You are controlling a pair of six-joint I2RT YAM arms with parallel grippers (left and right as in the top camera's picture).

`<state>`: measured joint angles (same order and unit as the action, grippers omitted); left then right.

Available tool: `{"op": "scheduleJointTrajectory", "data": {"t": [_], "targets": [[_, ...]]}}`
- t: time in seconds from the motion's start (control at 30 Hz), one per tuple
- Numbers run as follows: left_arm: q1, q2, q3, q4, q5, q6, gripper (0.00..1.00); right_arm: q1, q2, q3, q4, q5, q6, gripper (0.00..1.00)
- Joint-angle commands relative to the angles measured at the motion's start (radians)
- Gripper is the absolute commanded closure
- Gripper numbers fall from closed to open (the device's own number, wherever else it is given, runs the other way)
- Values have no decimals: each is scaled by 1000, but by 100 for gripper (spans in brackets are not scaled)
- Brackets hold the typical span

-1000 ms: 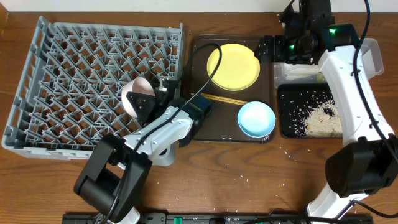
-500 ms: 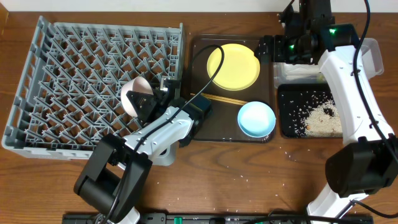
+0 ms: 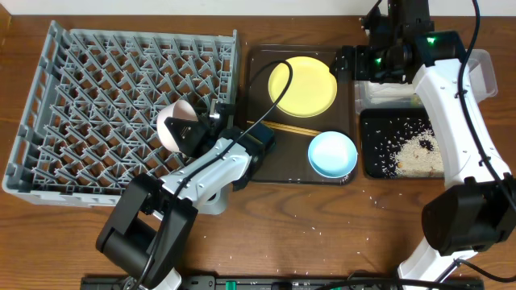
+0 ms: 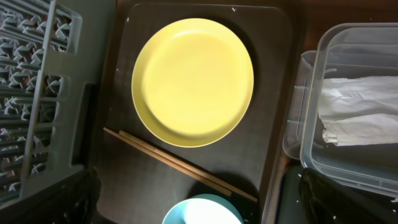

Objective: Sort waste into correct bins and load items into the dishwasher
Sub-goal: 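Lift the pink bowl with left gripper and place it upright in the rack, then reach left gripper to the light-blue bowl on the brown tray and grasp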

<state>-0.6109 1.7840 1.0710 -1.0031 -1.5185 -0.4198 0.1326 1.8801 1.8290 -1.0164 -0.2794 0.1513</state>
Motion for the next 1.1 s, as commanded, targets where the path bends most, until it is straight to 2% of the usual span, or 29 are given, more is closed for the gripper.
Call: {"op": "scheduleJointTrajectory", "data": {"t": [0.0, 0.4, 0.67, 0.93, 1.07], "targets": [[5, 6, -6, -10, -52, 42, 93, 13, -15, 0, 3, 3, -11, 1], [3, 6, -6, -13, -52, 154, 93, 13, -15, 0, 3, 3, -11, 1], [3, 6, -6, 1, -44, 153, 93, 13, -15, 0, 3, 3, -11, 1], [3, 6, -6, 103, 156, 154, 93, 13, -15, -1, 3, 3, -11, 1], [3, 6, -6, 141, 184, 154, 93, 13, -15, -1, 3, 3, -11, 1]]}}
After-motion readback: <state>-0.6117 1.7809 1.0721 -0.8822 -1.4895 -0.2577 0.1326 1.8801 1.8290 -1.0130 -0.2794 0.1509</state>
